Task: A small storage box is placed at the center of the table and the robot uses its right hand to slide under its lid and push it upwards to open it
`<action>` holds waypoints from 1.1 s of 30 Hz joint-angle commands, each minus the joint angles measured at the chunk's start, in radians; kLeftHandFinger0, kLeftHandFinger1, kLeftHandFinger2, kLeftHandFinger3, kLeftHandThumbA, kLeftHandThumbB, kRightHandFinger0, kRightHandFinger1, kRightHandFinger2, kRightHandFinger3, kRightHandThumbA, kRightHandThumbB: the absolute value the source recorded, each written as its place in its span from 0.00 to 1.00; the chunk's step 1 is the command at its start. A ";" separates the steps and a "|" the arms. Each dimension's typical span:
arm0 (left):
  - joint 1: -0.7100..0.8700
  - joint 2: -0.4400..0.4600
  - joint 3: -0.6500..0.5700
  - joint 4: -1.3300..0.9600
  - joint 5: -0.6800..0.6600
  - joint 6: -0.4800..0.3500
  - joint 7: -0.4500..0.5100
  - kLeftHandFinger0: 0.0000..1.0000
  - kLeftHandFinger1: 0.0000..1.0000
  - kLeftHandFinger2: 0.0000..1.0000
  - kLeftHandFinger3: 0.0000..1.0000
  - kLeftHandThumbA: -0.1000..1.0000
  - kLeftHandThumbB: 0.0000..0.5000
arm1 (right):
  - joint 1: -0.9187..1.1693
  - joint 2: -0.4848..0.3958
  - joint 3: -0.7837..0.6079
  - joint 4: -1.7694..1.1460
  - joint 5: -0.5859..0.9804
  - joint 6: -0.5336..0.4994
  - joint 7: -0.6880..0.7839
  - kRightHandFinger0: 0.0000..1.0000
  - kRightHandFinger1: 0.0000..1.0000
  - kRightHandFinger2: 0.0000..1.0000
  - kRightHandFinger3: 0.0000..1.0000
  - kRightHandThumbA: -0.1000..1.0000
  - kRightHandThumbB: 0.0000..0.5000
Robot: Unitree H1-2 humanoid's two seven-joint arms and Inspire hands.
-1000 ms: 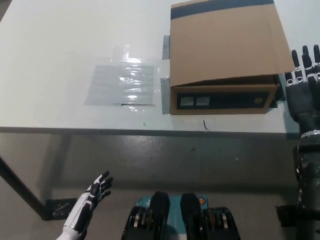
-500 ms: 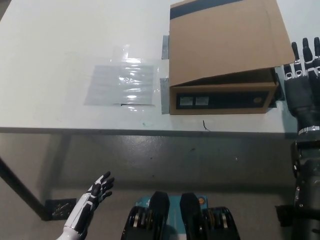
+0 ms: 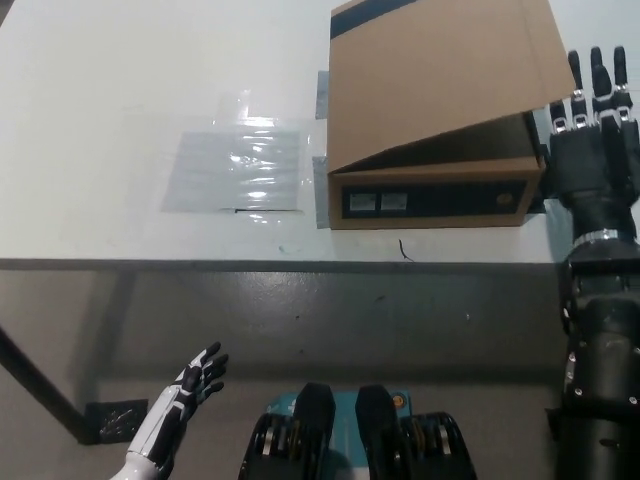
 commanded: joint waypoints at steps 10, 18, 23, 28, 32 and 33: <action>-0.009 0.020 0.003 -0.033 -0.016 -0.006 -0.012 1.00 1.00 1.00 1.00 1.00 1.00 | -0.130 0.073 0.066 -0.038 -0.019 0.007 -0.006 1.00 1.00 1.00 1.00 1.00 0.74; -0.011 0.018 -0.002 -0.031 -0.002 -0.015 -0.009 1.00 1.00 1.00 1.00 1.00 1.00 | -0.191 0.144 0.095 0.029 -0.038 0.001 -0.026 1.00 1.00 1.00 1.00 1.00 0.76; -0.011 0.018 -0.002 -0.021 0.000 -0.026 -0.010 1.00 1.00 1.00 1.00 1.00 1.00 | -0.214 0.192 0.118 0.079 -0.067 -0.017 -0.015 1.00 1.00 1.00 1.00 1.00 0.72; -0.016 0.019 -0.010 -0.024 -0.014 -0.025 -0.030 1.00 1.00 1.00 1.00 1.00 1.00 | -0.242 0.228 0.148 0.118 -0.100 -0.038 0.013 1.00 1.00 1.00 1.00 1.00 0.73; -0.017 0.018 -0.014 -0.028 -0.008 -0.014 -0.028 1.00 1.00 1.00 1.00 1.00 1.00 | -0.274 0.247 0.192 0.132 -0.154 -0.038 0.005 1.00 1.00 1.00 1.00 1.00 0.75; -0.016 0.017 -0.015 -0.027 -0.006 -0.017 -0.026 1.00 1.00 1.00 1.00 1.00 1.00 | -0.282 0.250 0.202 0.137 -0.164 -0.037 0.006 1.00 1.00 1.00 1.00 1.00 0.75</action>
